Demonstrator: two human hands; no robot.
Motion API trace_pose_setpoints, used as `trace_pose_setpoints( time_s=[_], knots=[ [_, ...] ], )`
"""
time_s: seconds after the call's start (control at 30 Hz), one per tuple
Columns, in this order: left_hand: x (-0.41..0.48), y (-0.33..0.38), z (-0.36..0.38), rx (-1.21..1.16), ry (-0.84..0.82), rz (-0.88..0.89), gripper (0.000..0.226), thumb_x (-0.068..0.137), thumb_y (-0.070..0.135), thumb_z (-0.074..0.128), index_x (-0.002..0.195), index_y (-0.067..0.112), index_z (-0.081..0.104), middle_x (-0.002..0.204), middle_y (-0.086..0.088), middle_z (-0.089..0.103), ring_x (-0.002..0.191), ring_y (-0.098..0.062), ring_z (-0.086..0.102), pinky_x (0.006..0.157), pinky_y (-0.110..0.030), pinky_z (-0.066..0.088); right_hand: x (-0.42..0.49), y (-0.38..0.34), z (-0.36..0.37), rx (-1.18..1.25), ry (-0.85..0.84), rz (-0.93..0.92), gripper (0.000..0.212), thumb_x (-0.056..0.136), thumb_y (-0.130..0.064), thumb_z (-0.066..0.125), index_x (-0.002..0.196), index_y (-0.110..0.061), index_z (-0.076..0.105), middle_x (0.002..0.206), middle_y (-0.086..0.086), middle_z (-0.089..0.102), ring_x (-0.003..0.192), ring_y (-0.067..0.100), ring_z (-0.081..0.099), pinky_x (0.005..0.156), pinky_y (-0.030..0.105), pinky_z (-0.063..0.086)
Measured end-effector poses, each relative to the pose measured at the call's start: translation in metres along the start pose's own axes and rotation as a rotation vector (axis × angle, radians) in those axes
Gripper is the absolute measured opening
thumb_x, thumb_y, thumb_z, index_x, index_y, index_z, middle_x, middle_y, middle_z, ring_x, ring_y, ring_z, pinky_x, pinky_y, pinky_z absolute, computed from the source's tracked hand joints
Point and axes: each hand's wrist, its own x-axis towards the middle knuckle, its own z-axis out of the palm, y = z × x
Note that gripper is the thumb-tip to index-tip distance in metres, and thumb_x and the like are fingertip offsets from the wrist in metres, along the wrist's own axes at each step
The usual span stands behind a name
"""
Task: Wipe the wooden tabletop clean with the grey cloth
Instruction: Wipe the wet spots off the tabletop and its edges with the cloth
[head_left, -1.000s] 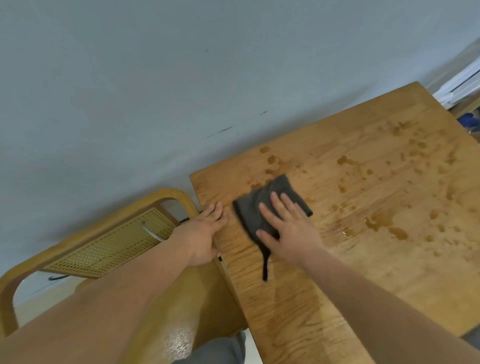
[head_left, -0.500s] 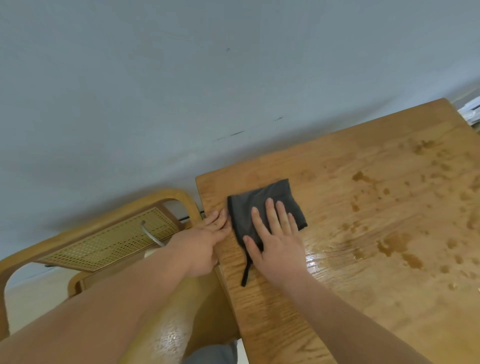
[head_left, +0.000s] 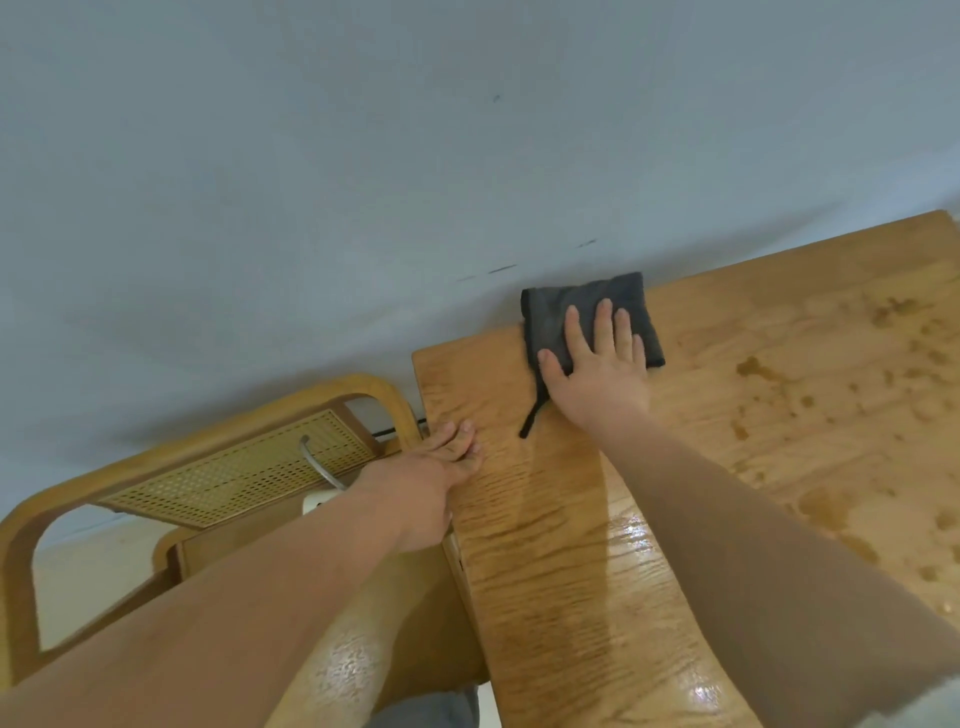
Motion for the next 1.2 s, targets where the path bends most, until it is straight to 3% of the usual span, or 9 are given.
trace_pose_setpoints(
  time_s=[0.17,0.27,0.33,0.43,0.57,0.67,0.87,1.07,1.2],
  knots=[
    [0.0,0.001,0.005,0.004,0.054,0.004,0.082,0.101,0.025,0.052,0.163,0.036,-0.001,0.166,0.015,-0.024,0.153,-0.003,-0.018,0.127,-0.033,0.009,-0.073,-0.021,0.039,0.002,0.059,-0.157,0.072,0.104,-0.063,0.018,0.165,-0.029,-0.001,0.172,0.012,-0.014,0.157,0.03,-0.017,0.127,0.05,-0.004],
    [0.002,0.002,0.005,0.067,0.046,0.004,0.08,0.1,0.029,0.053,0.163,0.034,0.004,0.167,0.011,-0.019,0.155,-0.01,-0.016,0.129,-0.043,0.008,-0.11,0.012,0.052,-0.08,0.004,-0.398,0.071,0.104,-0.065,0.018,0.165,-0.031,0.008,0.173,0.007,-0.007,0.158,0.026,-0.013,0.128,0.051,0.005],
    [0.003,0.005,0.006,0.115,0.05,-0.011,0.081,0.101,0.033,0.051,0.163,0.033,-0.001,0.166,0.01,-0.024,0.155,-0.012,-0.017,0.128,-0.048,0.004,-0.1,0.046,0.042,-0.126,-0.027,-0.434,0.072,0.101,-0.069,0.012,0.164,-0.036,0.006,0.173,0.003,-0.009,0.158,0.022,-0.016,0.127,0.051,0.009],
    [0.003,0.014,0.009,0.142,0.076,-0.044,0.085,0.102,0.049,0.046,0.162,0.025,-0.008,0.166,0.003,-0.027,0.156,-0.016,-0.017,0.128,-0.047,0.006,-0.067,0.068,0.021,-0.105,-0.042,-0.174,0.075,0.097,-0.074,0.009,0.162,-0.041,-0.008,0.17,0.0,-0.024,0.155,0.019,-0.026,0.128,0.046,-0.002],
    [0.005,0.044,0.019,0.163,0.064,-0.111,0.115,0.091,0.069,0.055,0.158,0.006,-0.014,0.159,-0.014,-0.036,0.154,-0.032,-0.022,0.124,-0.05,0.025,-0.061,0.031,0.027,0.062,0.045,0.151,0.072,0.103,-0.064,0.017,0.165,-0.032,-0.003,0.172,0.008,-0.015,0.158,0.028,-0.016,0.128,0.05,-0.001],
    [0.007,0.055,0.028,0.135,0.102,-0.138,0.13,0.083,0.074,0.064,0.158,0.0,-0.013,0.159,-0.022,-0.036,0.152,-0.038,-0.025,0.125,-0.048,0.021,-0.089,0.005,0.045,0.075,0.113,0.134,0.069,0.105,-0.06,0.02,0.165,-0.03,0.004,0.173,0.011,-0.008,0.158,0.031,-0.011,0.128,0.05,-0.001],
    [0.011,0.053,0.029,0.11,0.113,-0.16,0.134,0.08,0.074,0.067,0.159,0.003,-0.014,0.159,-0.02,-0.038,0.152,-0.036,-0.028,0.127,-0.046,0.013,-0.111,0.063,0.044,-0.064,0.007,-0.217,0.07,0.1,-0.071,0.02,0.163,-0.042,0.008,0.172,-0.002,-0.01,0.158,0.021,-0.014,0.129,0.046,0.003],
    [0.013,0.056,0.026,0.194,0.082,-0.176,0.132,0.081,0.078,0.061,0.158,0.001,-0.014,0.16,-0.024,-0.034,0.152,-0.041,-0.025,0.128,-0.048,0.012,-0.038,0.087,-0.003,0.074,-0.036,0.168,0.072,0.102,-0.068,0.022,0.164,-0.039,0.001,0.173,0.002,-0.013,0.158,0.027,-0.011,0.128,0.049,0.004],
    [0.013,0.056,0.028,0.174,0.101,-0.168,0.133,0.081,0.076,0.064,0.158,0.0,-0.012,0.16,-0.024,-0.033,0.152,-0.04,-0.024,0.128,-0.047,0.012,-0.061,0.046,0.019,0.051,0.025,0.186,0.07,0.104,-0.063,0.014,0.164,-0.032,-0.006,0.172,0.009,-0.016,0.158,0.032,-0.015,0.128,0.052,0.001]
  ],
)
